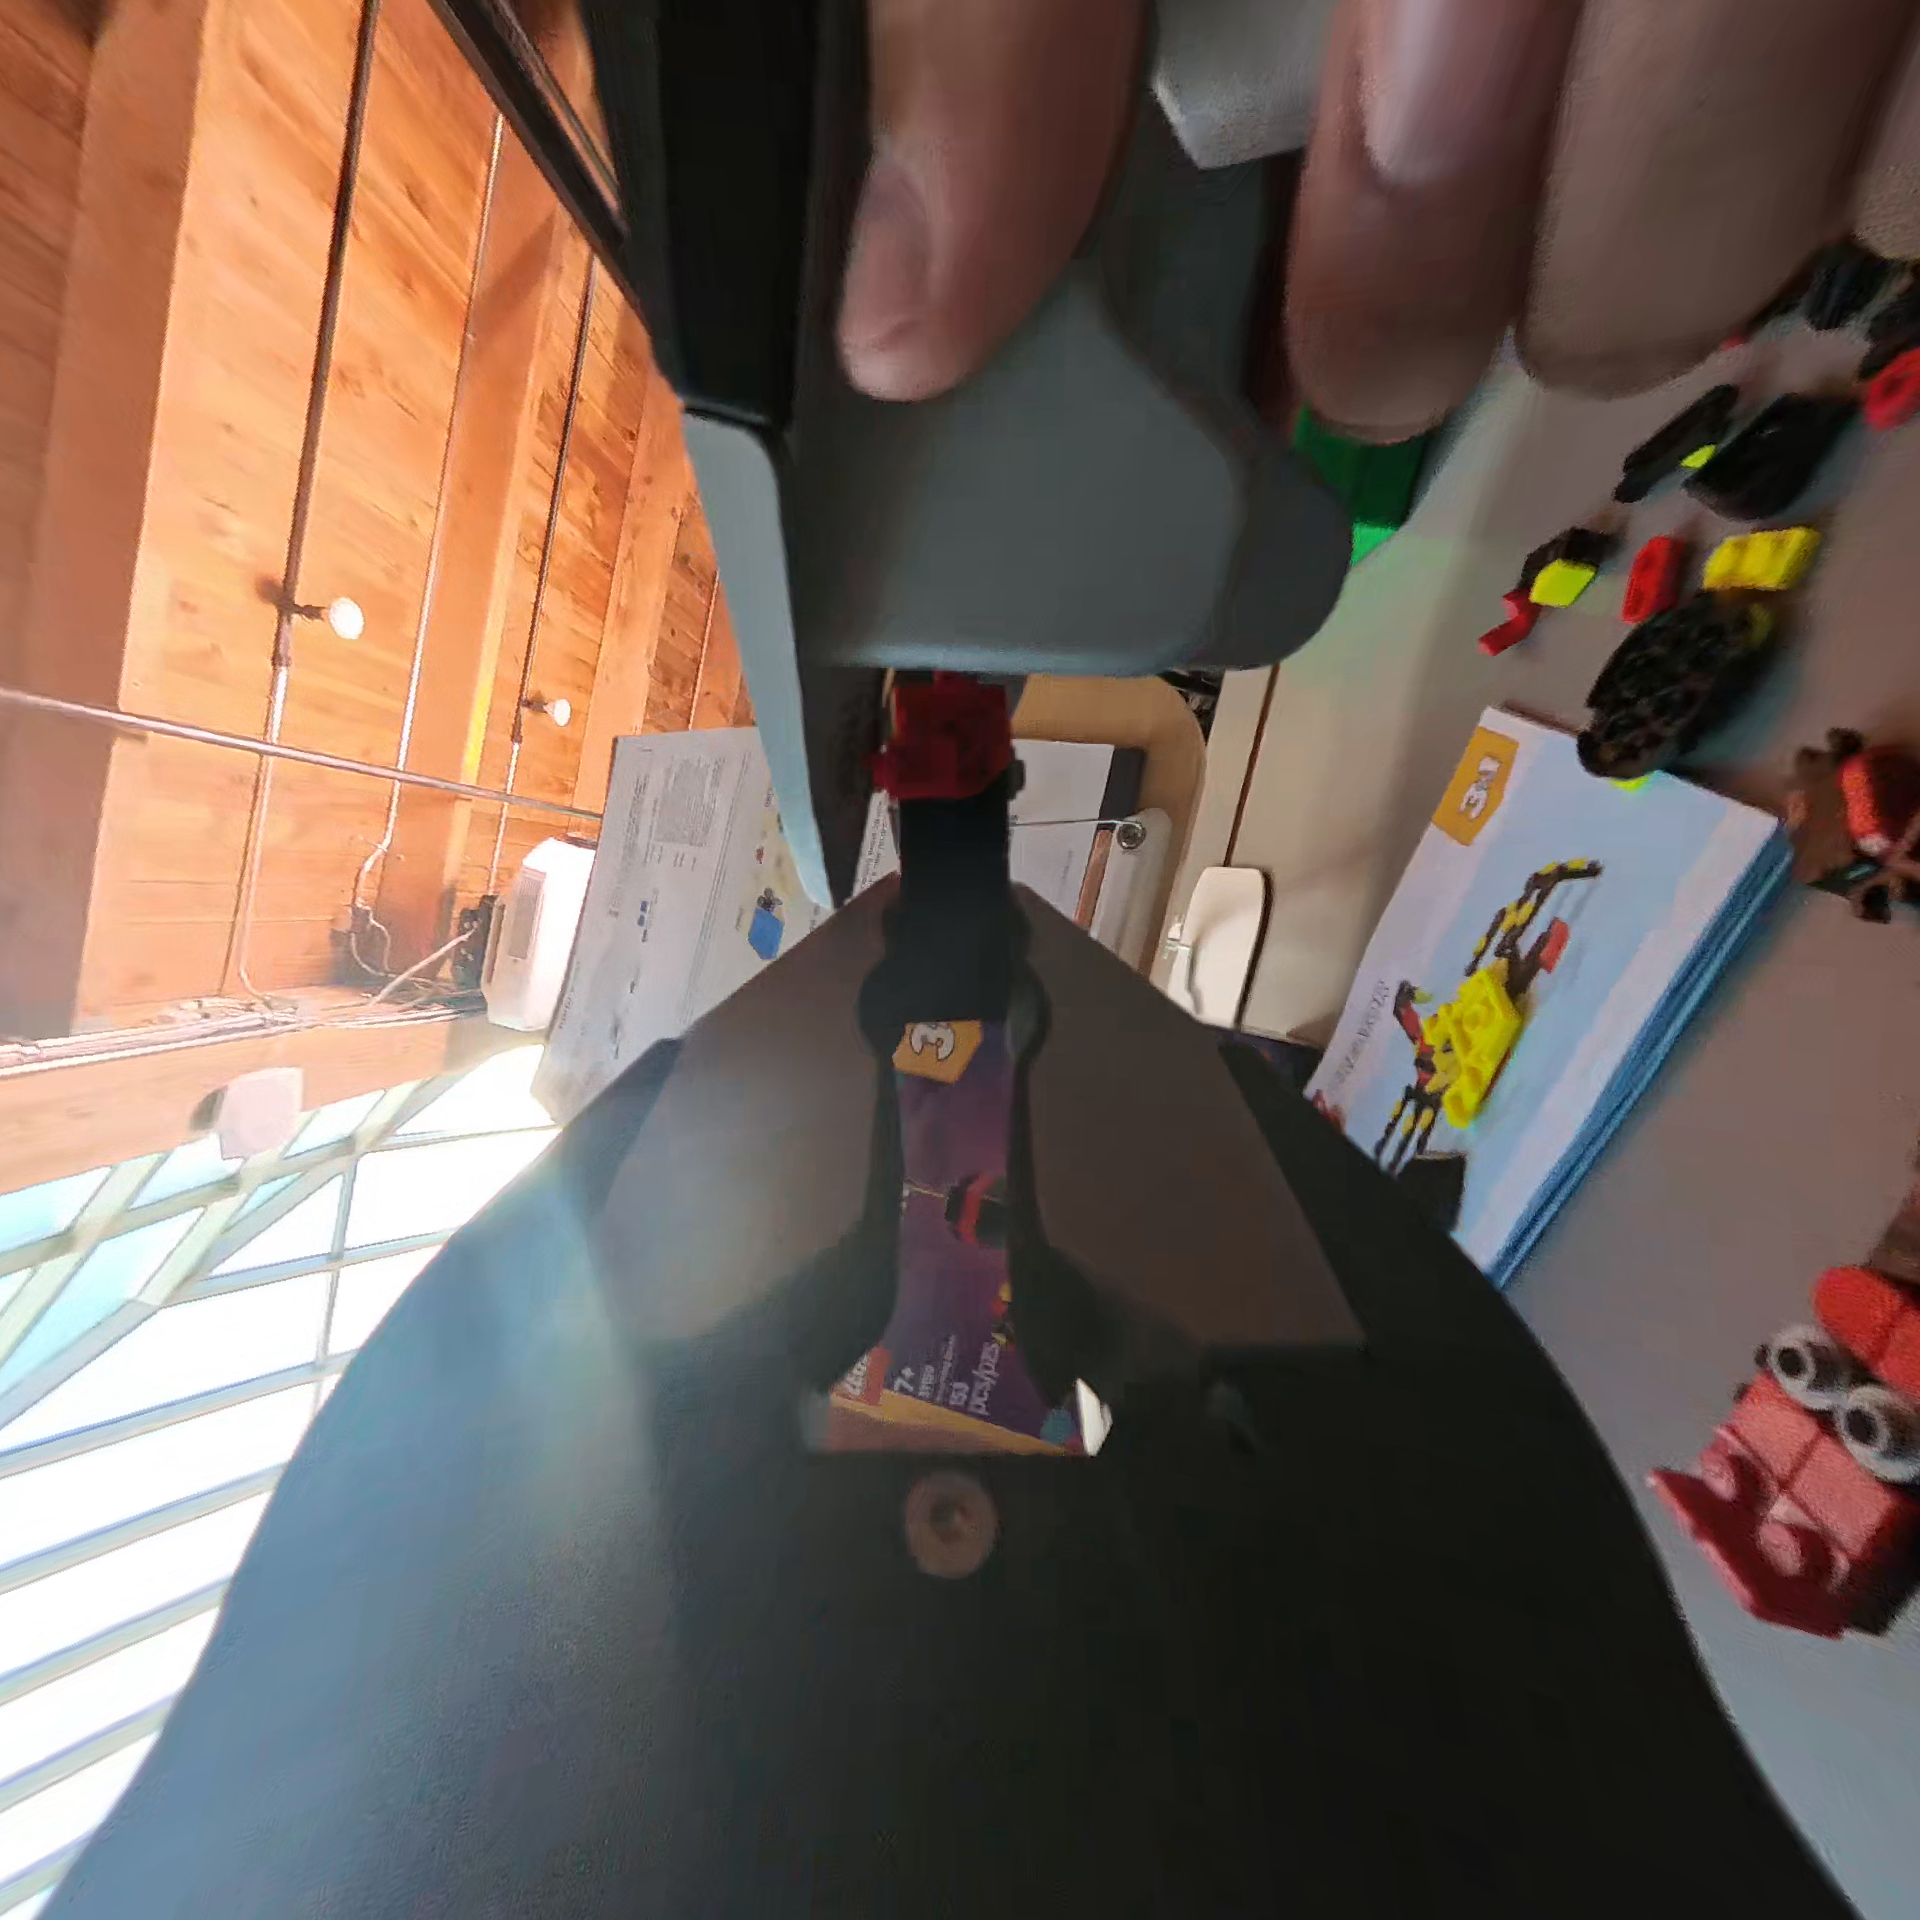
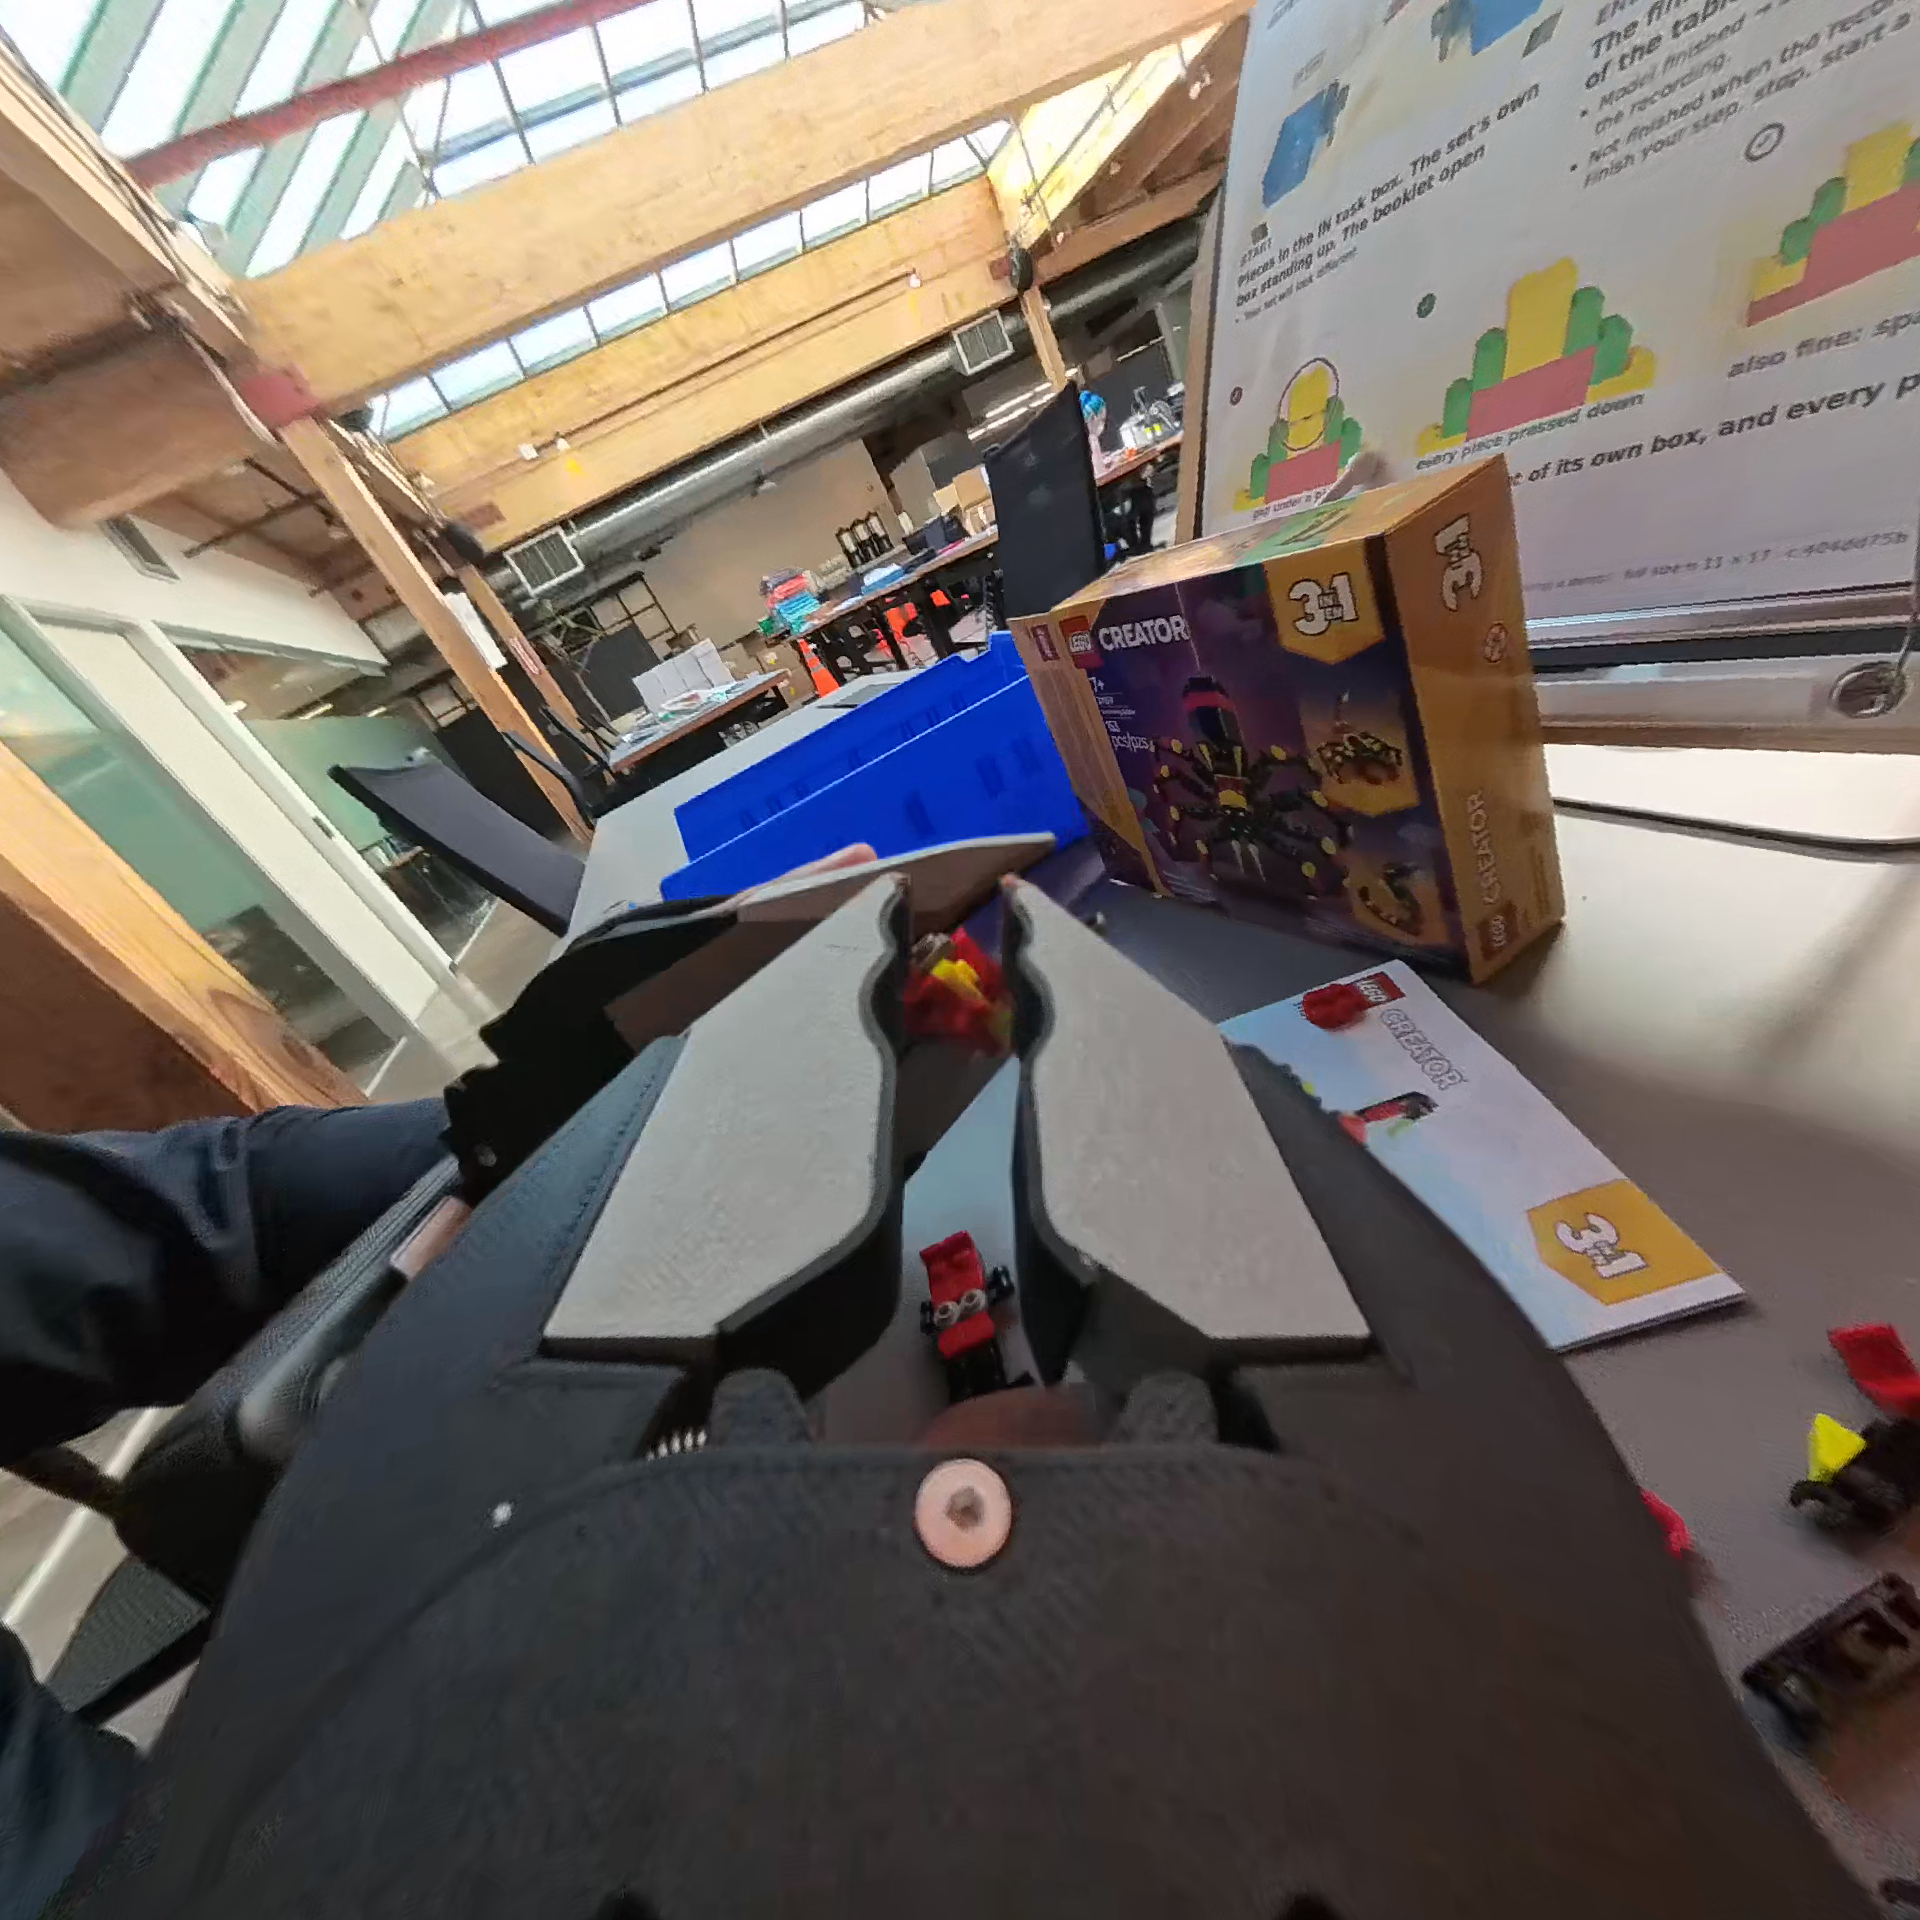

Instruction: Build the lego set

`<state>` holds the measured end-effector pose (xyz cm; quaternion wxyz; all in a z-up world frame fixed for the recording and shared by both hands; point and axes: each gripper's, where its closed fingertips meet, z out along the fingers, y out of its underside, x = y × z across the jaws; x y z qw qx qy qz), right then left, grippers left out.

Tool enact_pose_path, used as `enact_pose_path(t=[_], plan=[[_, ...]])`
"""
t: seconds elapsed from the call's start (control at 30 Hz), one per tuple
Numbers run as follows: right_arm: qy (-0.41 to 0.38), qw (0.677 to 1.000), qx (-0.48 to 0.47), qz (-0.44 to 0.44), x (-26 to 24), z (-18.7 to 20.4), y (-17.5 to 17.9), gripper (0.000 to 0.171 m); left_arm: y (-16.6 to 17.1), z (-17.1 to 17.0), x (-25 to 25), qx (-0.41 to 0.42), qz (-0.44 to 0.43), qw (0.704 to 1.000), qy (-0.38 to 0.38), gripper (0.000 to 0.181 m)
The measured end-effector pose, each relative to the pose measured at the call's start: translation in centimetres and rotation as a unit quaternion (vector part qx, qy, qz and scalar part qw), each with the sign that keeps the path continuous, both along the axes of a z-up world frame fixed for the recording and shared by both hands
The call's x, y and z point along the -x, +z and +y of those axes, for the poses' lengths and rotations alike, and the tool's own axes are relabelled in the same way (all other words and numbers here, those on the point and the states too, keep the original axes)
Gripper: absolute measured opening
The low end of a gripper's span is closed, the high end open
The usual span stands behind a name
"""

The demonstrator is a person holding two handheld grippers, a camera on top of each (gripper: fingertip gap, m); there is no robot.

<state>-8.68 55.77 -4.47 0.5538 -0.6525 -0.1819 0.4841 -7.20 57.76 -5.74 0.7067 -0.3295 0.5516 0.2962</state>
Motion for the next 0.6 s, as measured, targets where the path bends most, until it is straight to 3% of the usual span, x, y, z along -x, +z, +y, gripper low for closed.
enact_pose_path(t=[0.13,0.2,0.27,0.33,0.43,0.5,0.6], plan=[[0.022,1.000,-0.010,-0.002,-0.6,-0.2,0.1,0.000,-1.2,0.8,0.2,0.110,-0.044,0.993,-0.013,0.011],[-0.024,1.000,-0.016,0.003,-2.1,0.8,0.4,0.000,-2.5,1.3,0.7,0.185,-0.057,0.981,-0.024,0.011],[-0.039,0.998,-0.036,-0.014,-3.0,1.1,0.7,0.017,-4.5,0.7,0.5,0.322,-0.084,0.941,-0.068,0.012],[-0.021,0.994,-0.077,-0.072,-2.8,0.4,0.4,0.017,-5.9,-0.1,0.5,0.432,-0.087,0.893,-0.096,0.012],[-0.004,0.968,-0.142,-0.209,-2.1,-0.3,-1.7,0.030,-6.0,-0.3,1.0,0.506,-0.107,0.850,-0.103,0.012],[-0.016,0.941,-0.201,-0.273,-1.6,-0.7,-2.3,0.030,-6.5,-1.2,0.8,0.546,-0.099,0.824,-0.111,0.012],[0.011,0.917,-0.265,-0.299,-0.2,-2.4,-2.5,0.020,-7.9,-2.8,0.6,0.582,-0.050,0.804,-0.113,0.011]])
